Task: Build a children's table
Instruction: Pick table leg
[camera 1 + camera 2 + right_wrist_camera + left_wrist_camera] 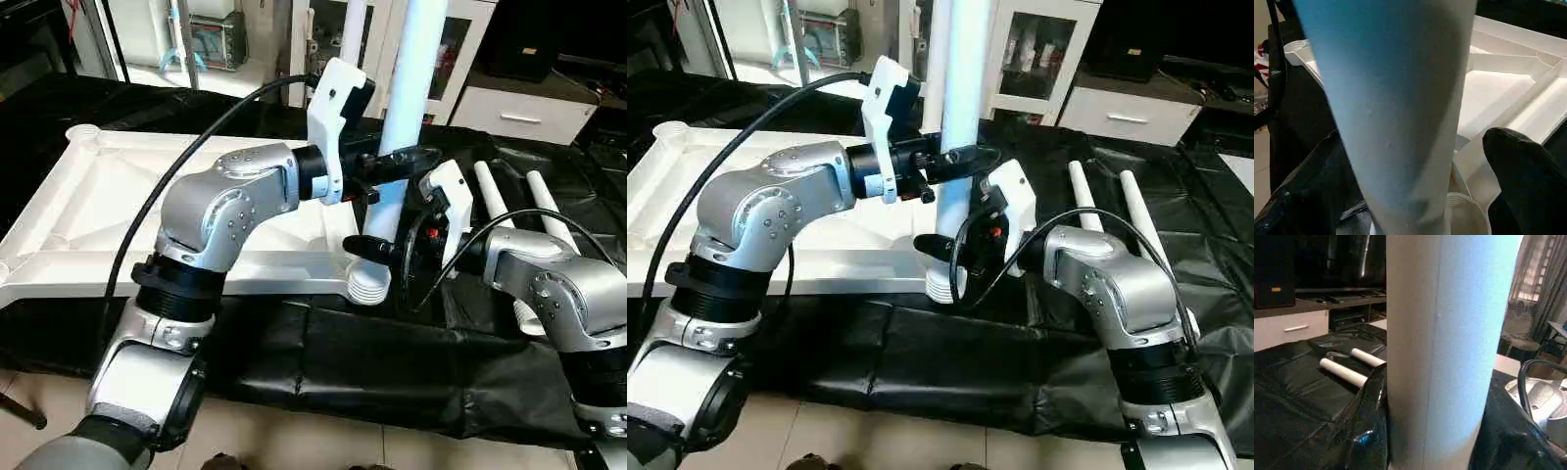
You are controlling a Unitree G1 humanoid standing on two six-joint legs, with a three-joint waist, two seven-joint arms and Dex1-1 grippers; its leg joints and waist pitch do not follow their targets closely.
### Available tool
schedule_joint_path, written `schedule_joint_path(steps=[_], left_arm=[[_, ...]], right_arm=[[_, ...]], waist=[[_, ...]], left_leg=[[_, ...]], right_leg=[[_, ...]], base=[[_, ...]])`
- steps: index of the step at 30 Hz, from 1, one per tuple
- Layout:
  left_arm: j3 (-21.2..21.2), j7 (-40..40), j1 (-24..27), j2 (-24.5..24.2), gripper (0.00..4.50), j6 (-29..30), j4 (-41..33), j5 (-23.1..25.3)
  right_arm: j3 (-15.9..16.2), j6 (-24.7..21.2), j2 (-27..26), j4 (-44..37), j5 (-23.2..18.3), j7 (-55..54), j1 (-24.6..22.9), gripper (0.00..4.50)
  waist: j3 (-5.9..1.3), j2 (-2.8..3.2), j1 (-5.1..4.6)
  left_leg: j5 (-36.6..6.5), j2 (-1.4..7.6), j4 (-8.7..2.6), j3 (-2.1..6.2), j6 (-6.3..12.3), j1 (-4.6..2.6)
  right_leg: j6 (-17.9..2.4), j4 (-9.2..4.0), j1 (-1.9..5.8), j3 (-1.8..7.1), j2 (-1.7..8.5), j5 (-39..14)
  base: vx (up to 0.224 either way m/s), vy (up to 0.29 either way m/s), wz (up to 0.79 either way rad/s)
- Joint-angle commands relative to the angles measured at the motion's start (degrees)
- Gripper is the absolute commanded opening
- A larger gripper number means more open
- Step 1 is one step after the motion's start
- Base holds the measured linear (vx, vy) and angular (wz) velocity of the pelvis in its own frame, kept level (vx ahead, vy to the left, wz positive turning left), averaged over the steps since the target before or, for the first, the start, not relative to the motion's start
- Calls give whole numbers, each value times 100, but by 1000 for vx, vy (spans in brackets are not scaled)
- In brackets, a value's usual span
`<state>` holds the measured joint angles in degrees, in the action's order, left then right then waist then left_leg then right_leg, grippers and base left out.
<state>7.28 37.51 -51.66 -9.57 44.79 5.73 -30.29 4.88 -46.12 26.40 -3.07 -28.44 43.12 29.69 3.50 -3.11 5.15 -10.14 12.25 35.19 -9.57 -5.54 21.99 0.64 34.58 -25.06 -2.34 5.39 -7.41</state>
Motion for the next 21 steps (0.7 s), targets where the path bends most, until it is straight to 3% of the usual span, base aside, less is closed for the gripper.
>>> schedule_joint_path(steps=[1, 6, 21], left_arm=[[48, 66, 1, 14, 177, -47, -186, 39], [50, 112, -10, -22, 177, -108, -132, 70], [55, 231, 4, -2, 177, -77, -200, 45]], right_arm=[[13, -71, 48, 28, 14, 60, 63, 427], [93, -110, 123, 21, 42, 130, 34, 427], [152, -158, 164, 24, 39, 231, -1, 296]], waist=[[-480, -51, -1], [-475, -49, 3], [-478, -50, 3]], left_leg=[[-885, -30, -395, -96, -6, -56], [-904, -32, -396, -96, 1, -52], [-888, -30, -396, -91, -5, -49]], right_leg=[[-921, -320, 384, 82, 102, -1428], [-924, -325, 389, 82, 105, -1465], [-924, -318, 389, 82, 106, -1457]], base=[[0, 0, 0], [0, 0, 0], [0, 0, 0]])
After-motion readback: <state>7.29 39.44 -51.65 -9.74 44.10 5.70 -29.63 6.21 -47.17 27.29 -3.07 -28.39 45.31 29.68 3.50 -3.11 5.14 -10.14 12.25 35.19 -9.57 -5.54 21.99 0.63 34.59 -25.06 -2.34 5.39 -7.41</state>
